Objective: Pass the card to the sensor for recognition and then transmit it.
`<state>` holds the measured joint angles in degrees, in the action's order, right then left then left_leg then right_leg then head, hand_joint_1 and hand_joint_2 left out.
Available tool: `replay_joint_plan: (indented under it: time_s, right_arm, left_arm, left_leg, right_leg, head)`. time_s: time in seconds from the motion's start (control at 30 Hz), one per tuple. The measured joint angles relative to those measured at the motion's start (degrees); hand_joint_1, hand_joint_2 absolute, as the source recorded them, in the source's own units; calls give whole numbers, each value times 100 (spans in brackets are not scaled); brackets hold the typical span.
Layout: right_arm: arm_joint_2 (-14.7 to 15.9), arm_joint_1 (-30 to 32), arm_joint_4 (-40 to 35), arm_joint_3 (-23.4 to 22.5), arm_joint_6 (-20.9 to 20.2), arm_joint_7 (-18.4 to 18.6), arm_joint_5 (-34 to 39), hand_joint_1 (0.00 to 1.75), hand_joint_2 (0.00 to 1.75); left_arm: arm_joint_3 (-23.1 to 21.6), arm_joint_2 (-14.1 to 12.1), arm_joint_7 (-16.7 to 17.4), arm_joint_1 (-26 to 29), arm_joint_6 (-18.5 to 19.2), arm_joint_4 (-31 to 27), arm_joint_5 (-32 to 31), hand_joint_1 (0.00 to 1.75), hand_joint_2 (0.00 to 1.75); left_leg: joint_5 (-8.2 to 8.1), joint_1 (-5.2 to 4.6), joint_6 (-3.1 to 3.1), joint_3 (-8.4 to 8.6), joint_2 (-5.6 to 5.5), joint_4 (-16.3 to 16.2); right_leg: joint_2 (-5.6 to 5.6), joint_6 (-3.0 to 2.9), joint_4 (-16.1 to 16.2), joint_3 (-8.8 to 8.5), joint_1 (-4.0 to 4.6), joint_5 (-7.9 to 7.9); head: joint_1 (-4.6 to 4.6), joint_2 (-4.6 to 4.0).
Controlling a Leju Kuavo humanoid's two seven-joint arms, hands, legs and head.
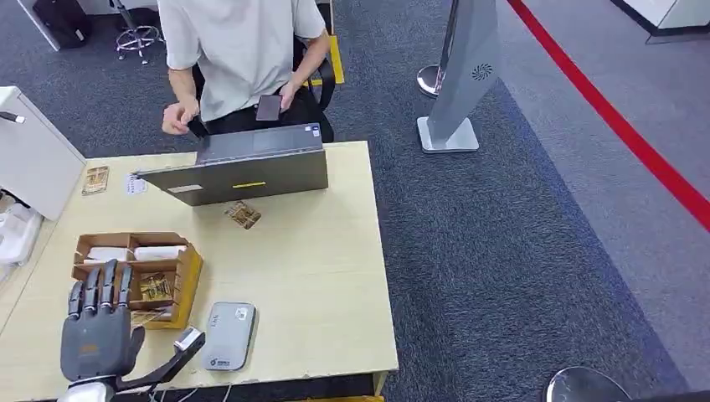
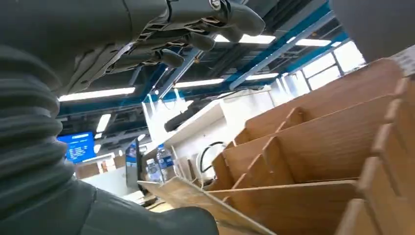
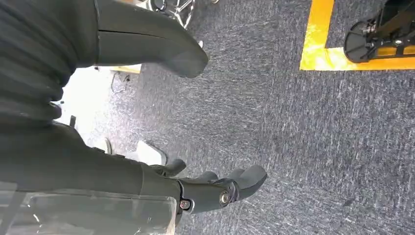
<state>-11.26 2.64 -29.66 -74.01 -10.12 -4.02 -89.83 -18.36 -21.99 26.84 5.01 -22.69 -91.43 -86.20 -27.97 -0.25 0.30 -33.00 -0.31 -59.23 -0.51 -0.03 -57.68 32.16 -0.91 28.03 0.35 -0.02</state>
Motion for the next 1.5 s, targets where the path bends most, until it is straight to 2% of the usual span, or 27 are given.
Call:
replay_joint_plan:
  time_s: [0.23, 0.63, 0.8, 1.07, 1.5]
  right_arm:
    - [31, -8, 86, 0, 7, 7, 0, 0, 175]
    - [48, -17, 149, 0, 42, 4, 0, 0, 175]
    - [48, -16, 147, 0, -4, 4, 0, 0, 175]
    - [48, -12, 83, 0, -92, 4, 0, 0, 175]
    - [42, -5, -39, 0, -151, 11, 0, 0, 175]
  left_arm:
    - [-245, -44, 42, -119, 27, 0, 0, 0, 175]
    - [-417, -57, 61, -158, 160, 0, 0, 0, 175]
    - [-417, -22, -72, -127, 311, 0, 0, 0, 175]
    - [-264, 120, -249, 46, 407, 0, 0, 0, 175]
    - [7, 168, -245, 158, 486, 0, 0, 0, 175]
  left_leg:
    - [0, 0, 0, 0, 1, 0]
    - [0, 0, 0, 0, 3, 0]
    - [0, 0, 0, -1, 2, 0]
    - [0, 0, 0, -2, 2, 0]
    - [0, 0, 0, -2, 1, 0]
  right_leg:
    - [0, 0, 0, 1, 0, 0]
    - [-1, 0, 0, 1, 0, 0]
    - [-1, 0, 0, 0, 0, 0]
    - [0, 0, 0, 1, 0, 0]
    - [0, 0, 0, 1, 0, 0]
  head:
    - [-2, 0]
    - [-2, 0]
    - [-2, 2]
    - [0, 2]
    - [-2, 0]
